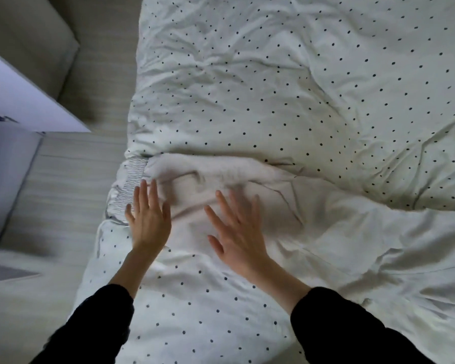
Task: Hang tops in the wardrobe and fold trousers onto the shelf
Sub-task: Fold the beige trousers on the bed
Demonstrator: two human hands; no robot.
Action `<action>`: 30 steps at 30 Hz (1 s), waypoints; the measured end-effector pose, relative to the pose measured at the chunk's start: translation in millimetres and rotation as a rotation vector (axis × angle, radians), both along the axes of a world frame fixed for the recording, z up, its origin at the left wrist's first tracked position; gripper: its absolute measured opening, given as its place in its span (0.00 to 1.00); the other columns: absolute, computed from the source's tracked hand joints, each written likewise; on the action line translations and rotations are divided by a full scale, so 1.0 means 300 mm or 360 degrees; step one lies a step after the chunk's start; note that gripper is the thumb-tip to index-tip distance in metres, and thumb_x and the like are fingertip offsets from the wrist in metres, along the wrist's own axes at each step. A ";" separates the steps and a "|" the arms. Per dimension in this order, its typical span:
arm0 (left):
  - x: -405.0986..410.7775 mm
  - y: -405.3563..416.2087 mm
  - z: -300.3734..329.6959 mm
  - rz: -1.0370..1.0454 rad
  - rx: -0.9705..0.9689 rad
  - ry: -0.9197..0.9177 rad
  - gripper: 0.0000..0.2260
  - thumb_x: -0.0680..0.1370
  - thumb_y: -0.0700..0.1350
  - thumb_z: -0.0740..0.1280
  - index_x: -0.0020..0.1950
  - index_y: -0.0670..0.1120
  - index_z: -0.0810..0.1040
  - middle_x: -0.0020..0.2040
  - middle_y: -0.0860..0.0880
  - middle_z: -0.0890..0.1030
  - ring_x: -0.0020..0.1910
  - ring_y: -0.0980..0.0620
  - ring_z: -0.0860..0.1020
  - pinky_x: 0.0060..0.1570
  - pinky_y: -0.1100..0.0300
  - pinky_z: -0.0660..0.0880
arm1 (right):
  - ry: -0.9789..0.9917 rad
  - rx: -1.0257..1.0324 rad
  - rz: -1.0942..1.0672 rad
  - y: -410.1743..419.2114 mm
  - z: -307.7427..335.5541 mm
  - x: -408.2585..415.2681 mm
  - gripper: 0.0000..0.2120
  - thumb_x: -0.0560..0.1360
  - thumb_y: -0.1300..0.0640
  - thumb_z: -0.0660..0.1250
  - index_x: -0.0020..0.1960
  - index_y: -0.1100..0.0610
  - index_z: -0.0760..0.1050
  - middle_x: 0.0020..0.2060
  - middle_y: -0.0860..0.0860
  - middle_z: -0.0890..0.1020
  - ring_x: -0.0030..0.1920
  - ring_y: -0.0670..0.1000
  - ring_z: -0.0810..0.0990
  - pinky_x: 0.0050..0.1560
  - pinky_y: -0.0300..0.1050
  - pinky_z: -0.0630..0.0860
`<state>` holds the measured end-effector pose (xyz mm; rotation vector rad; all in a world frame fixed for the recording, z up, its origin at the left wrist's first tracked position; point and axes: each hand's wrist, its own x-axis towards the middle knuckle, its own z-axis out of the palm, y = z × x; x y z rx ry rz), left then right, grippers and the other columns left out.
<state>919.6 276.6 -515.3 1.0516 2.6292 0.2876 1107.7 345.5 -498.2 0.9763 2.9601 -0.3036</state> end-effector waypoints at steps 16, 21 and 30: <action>-0.381 -0.090 -0.259 0.0628 0.0130 -0.0468 0.25 0.79 0.53 0.61 0.66 0.35 0.68 0.64 0.32 0.71 0.65 0.35 0.68 0.65 0.46 0.63 | -0.0379 0.0086 0.0158 0.037 -0.211 -0.253 0.32 0.73 0.35 0.47 0.71 0.49 0.68 0.75 0.57 0.59 0.75 0.62 0.52 0.66 0.76 0.43; -0.397 -0.091 -0.239 0.0652 -0.0117 -0.0506 0.30 0.78 0.60 0.58 0.68 0.37 0.65 0.67 0.35 0.69 0.67 0.38 0.66 0.66 0.49 0.57 | -0.0394 0.0117 0.0190 0.042 -0.224 -0.265 0.32 0.71 0.36 0.50 0.68 0.51 0.72 0.72 0.58 0.65 0.74 0.63 0.58 0.65 0.77 0.47; -0.353 -0.163 -0.139 0.1025 0.0463 -0.0795 0.17 0.71 0.49 0.74 0.49 0.38 0.78 0.46 0.41 0.79 0.45 0.46 0.75 0.41 0.57 0.69 | -0.0570 0.0104 0.0244 0.034 -0.177 -0.246 0.28 0.69 0.41 0.59 0.67 0.49 0.73 0.72 0.56 0.67 0.73 0.61 0.61 0.67 0.72 0.43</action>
